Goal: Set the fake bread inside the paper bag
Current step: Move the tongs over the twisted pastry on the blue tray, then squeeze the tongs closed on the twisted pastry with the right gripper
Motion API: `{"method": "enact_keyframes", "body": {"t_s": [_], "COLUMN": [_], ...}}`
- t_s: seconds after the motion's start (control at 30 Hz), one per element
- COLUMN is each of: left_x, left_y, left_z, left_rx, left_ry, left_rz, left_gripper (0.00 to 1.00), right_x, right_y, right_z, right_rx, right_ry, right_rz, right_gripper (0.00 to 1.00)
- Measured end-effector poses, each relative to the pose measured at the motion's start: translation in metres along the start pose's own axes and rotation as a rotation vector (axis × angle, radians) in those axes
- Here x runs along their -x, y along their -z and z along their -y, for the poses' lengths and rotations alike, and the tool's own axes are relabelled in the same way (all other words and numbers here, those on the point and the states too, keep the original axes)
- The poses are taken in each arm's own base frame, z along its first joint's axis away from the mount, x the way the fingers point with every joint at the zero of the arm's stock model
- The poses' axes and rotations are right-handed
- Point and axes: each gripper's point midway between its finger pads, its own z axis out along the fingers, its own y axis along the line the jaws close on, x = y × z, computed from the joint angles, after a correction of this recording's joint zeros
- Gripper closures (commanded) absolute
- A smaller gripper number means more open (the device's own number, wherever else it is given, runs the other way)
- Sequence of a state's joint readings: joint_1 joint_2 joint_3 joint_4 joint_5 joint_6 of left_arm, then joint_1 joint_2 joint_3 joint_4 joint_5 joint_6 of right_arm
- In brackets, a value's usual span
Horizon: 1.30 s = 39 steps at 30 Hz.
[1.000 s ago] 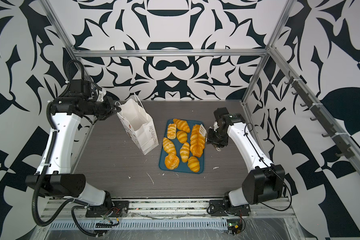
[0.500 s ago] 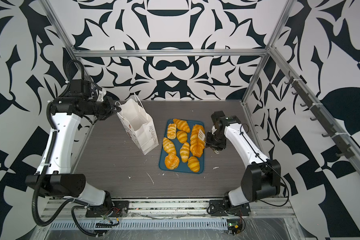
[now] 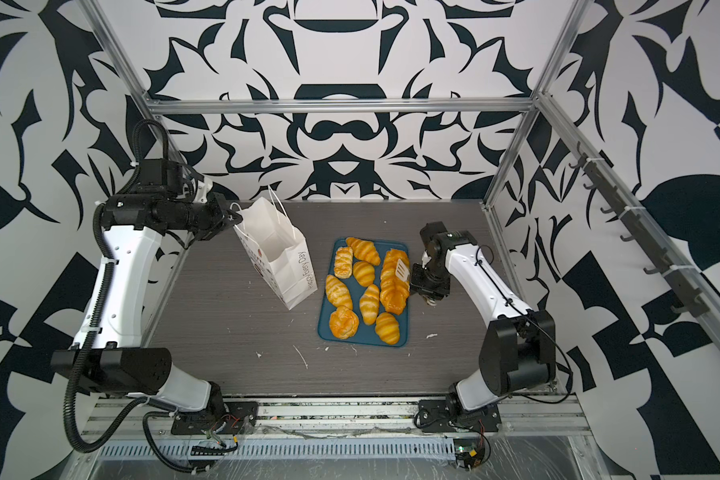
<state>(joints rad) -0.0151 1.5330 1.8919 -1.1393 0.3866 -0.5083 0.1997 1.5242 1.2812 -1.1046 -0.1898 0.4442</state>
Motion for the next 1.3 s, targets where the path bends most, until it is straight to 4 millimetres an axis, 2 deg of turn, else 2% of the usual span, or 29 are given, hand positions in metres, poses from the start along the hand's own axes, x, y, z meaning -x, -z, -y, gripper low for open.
{"method": "enact_keyframes", "body": {"t_s": [0.97, 1.3], "left_x": [0.002, 0.003], "left_y": [0.000, 0.000], "left_z": [0.001, 0.002], "left_rx": [-0.005, -0.007], "left_ry": [-0.005, -0.005], "left_rz": [0.008, 0.010], "left_gripper": [1.00, 1.00], "right_x": [-0.001, -0.001], "right_y": [-0.007, -0.011], "right_z": [0.001, 0.001], "right_rx": [-0.024, -0.021], "right_ry": [0.013, 0.013], "right_rz": [-0.010, -0.018], "right_gripper": [0.59, 0.64]}}
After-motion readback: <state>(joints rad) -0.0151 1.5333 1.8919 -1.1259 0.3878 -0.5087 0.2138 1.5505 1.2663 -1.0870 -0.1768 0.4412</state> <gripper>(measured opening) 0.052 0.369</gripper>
